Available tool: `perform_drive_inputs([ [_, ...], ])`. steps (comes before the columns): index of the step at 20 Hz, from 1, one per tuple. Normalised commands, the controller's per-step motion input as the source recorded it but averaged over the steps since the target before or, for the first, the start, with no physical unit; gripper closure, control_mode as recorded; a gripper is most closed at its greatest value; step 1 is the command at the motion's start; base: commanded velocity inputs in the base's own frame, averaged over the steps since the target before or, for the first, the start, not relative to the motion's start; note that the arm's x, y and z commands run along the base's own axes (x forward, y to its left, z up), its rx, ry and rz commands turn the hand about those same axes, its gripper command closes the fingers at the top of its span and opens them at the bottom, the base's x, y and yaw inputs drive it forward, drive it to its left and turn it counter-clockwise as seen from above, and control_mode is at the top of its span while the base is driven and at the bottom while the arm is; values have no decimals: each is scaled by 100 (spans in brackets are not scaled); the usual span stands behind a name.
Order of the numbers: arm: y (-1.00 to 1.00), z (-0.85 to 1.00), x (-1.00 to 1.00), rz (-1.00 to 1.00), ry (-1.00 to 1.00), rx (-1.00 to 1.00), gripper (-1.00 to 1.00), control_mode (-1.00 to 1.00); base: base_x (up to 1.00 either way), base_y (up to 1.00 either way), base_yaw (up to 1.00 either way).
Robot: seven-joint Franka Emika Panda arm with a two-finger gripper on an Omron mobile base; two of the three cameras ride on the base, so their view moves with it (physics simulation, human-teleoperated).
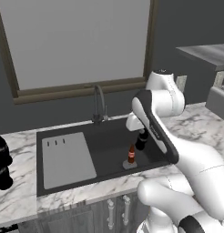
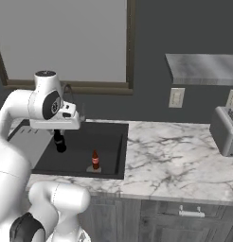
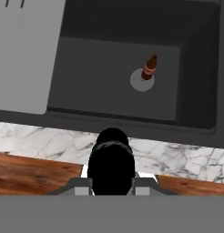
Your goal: Place the large bottle from the dining counter next to the other large bottle outside the sink, and place the small bottle from the dining counter next to the other small bottle inside the sink.
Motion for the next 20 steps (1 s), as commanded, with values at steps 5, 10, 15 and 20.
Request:
perform_drive_inputs([
  [5, 2, -23, 37, 0, 0, 0, 100, -100, 0, 0, 0],
  [10, 0, -34, 2, 0, -2, 0, 100, -100, 0, 0, 0],
  [15, 0, -46, 0, 0, -6, 0, 100, -100, 0, 0, 0],
  [20, 1, -15, 5, 0, -12, 0, 100, -100, 0, 0, 0],
])
